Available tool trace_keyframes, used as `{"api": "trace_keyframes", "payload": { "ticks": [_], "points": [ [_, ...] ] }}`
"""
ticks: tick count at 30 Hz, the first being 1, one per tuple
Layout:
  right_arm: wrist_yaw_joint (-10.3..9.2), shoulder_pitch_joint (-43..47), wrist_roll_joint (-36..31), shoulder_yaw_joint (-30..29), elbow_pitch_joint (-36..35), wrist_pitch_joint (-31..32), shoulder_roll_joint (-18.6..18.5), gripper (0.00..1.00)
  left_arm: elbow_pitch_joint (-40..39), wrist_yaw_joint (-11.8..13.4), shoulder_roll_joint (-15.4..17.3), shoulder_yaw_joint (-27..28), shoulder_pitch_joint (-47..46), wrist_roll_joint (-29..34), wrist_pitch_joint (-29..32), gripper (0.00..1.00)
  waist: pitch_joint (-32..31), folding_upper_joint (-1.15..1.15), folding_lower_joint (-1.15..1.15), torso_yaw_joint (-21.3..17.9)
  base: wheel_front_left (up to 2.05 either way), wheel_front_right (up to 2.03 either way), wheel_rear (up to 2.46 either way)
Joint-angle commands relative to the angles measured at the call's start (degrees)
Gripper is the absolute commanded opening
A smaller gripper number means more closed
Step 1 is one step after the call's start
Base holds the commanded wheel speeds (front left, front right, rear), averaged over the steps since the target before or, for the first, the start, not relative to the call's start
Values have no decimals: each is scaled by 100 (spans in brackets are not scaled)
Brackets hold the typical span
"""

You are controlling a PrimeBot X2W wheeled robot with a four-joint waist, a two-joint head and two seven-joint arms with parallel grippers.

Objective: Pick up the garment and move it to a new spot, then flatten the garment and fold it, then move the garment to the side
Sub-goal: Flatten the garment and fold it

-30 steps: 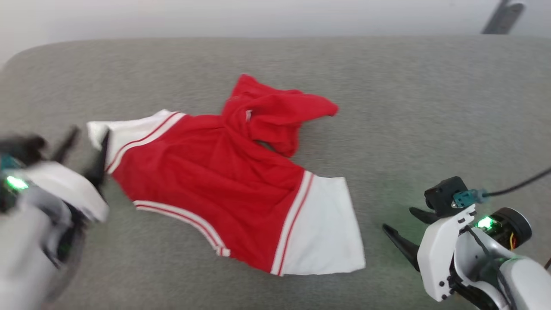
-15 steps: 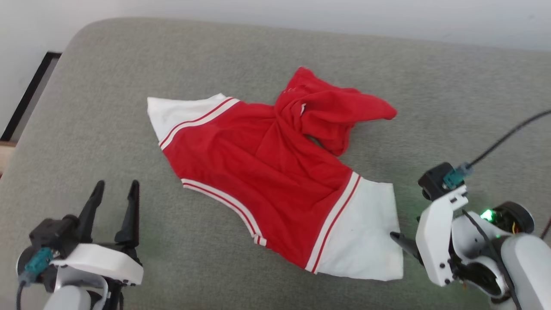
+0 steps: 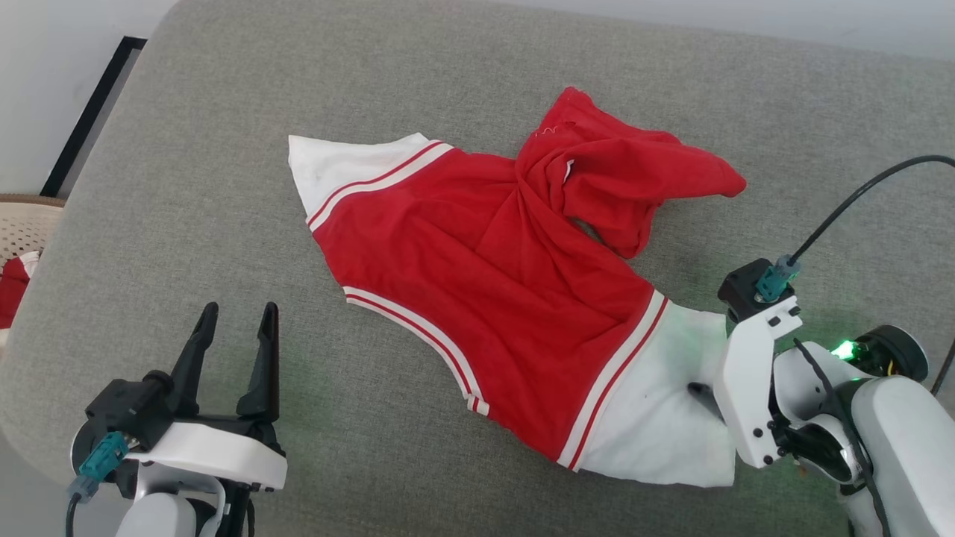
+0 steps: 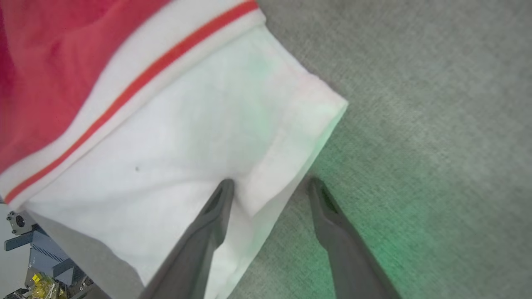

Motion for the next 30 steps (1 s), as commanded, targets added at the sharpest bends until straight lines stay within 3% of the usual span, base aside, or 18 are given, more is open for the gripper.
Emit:
{"api": "trace_keyframes", "payload": {
  "ticks": [1,9,18,21,25,27,28,30],
  "points": [
    [-2,175,4,136,253,7,59,0,-33,-11,-10,-2,1,-24,-13,100,-5,0,0,-4,0,0,0],
    [-15,116,-291,-701,317,-794,-123,0,-78,-12,41,-33,198,-162,-14,100,-165,0,0,-238,0,0,0],
    [-8,577,-817,-2379,49,-1138,-368,0,-303,-5,256,-57,327,-217,-13,100,-282,0,0,-582,0,0,0],
    [-7,634,-991,-2865,32,-1285,-298,0,-367,-6,359,-159,324,-238,-13,100,-273,0,0,-652,0,0,0],
    [-6,631,-1103,-3077,14,-1548,-77,0,-421,-6,539,-359,239,-308,-13,100,-241,0,0,-763,0,0,0],
    [-7,571,-1198,-3133,-5,-1789,18,59,-446,-6,693,-548,150,-287,-13,100,-226,0,0,-812,0,0,0],
    [-6,547,-1235,-3165,0,-1914,104,100,-457,-6,798,-651,108,-291,-13,100,-223,0,0,-844,0,0,0],
    [-6,522,-1387,-3269,4,-2213,254,100,-490,-6,1046,-924,-19,-330,-13,100,-215,0,0,-903,0,0,0]
  ]
}}
